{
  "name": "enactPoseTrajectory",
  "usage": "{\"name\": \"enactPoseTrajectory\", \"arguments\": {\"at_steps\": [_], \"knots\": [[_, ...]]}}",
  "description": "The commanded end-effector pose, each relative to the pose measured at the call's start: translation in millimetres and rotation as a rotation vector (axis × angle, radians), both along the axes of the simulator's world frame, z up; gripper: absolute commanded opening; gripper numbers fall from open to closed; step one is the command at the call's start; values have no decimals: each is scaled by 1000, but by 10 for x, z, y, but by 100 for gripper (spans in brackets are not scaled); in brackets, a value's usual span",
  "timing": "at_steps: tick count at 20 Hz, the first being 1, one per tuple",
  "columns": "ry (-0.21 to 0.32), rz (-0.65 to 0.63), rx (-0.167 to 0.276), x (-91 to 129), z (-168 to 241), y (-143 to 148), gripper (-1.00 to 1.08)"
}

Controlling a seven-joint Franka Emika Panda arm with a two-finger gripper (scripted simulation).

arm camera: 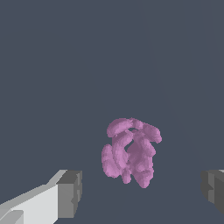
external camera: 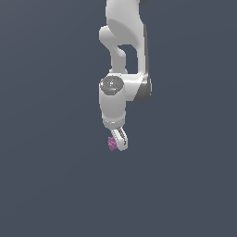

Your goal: Pick up the object and move it to a goal position.

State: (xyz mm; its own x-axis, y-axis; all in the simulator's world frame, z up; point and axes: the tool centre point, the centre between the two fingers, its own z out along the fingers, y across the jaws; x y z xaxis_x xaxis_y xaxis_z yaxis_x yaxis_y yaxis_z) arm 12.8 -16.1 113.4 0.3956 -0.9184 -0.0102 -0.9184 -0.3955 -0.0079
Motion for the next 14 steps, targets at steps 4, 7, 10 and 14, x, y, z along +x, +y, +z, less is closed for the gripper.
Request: {"name": "enactPoseTrajectory", "arguments": {"at_steps": [4,7,10,14], "knots": [[3,-118,-6,3,-74,-20,100],[4,-162,-9,3,-102,-28,100],[4,-194,-11,4,-122,-33,100],[5,-217,-12,4,-136,-37,100]]}}
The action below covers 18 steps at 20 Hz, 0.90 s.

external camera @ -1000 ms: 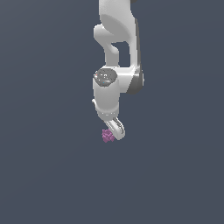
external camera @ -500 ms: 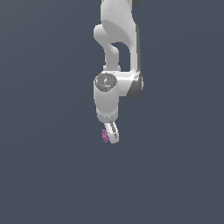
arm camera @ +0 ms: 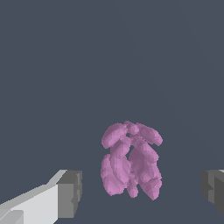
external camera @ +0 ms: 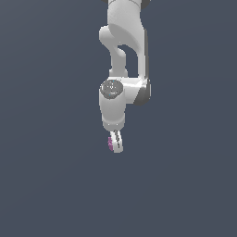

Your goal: Pick up the object and move it to a goal position.

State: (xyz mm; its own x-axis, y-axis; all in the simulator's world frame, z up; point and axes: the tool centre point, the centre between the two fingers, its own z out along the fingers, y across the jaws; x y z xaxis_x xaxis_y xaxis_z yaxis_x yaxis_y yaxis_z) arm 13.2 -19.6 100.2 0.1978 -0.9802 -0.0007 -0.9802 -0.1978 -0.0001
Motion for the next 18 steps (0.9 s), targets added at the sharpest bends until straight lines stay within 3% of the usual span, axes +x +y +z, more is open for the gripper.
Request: {"name": "enactPoseTrajectory", "arguments": {"at_steps": [1,18], "knots": [[0,-11,-1,1,-6,-3,100],[0,-12,-1,-6,-499,-4,100]]}}
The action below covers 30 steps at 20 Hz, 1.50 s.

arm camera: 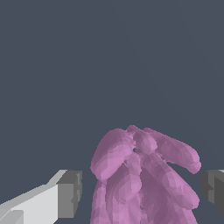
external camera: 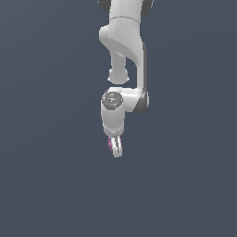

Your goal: Pick up the object and move it to a goal position.

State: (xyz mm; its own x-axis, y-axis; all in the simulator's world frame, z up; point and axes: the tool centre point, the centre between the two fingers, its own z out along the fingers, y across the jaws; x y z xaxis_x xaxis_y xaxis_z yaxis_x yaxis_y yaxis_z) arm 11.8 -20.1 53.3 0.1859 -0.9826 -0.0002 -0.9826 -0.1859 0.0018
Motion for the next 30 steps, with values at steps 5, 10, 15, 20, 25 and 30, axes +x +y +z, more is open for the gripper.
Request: {"name": "enactPoseTrajectory", "arguments": {"at_steps": [5,10,15,20,25,30], "knots": [[-2,0,0,13,-38,1,-100],[-2,0,0,13,-38,1,-100],[-3,1,1,11,-28,6,-100],[-3,1,1,-57,15,-53,-100],[-3,1,1,-207,107,-184,-100],[-2,1,2,-453,259,-402,-100]]}}
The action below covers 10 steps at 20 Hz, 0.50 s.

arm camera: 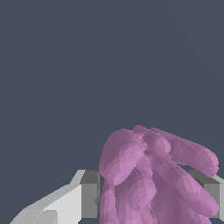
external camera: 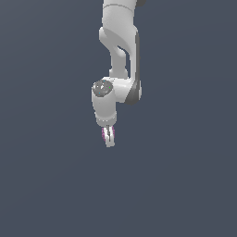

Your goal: Pick up the object and move it to a goal position.

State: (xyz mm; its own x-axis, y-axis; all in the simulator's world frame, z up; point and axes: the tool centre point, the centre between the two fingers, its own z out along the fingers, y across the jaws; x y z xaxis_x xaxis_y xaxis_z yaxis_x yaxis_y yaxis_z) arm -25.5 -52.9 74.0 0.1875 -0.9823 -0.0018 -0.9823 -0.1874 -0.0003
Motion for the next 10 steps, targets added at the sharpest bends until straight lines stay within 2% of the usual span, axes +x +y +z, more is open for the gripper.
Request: {"name": "enactPoseTrajectory", "arguments": {"at_steps": [1,10], "knots": [[-1,-1,0,-142,91,-129,-100],[0,-1,1,-648,421,-597,-100]]}}
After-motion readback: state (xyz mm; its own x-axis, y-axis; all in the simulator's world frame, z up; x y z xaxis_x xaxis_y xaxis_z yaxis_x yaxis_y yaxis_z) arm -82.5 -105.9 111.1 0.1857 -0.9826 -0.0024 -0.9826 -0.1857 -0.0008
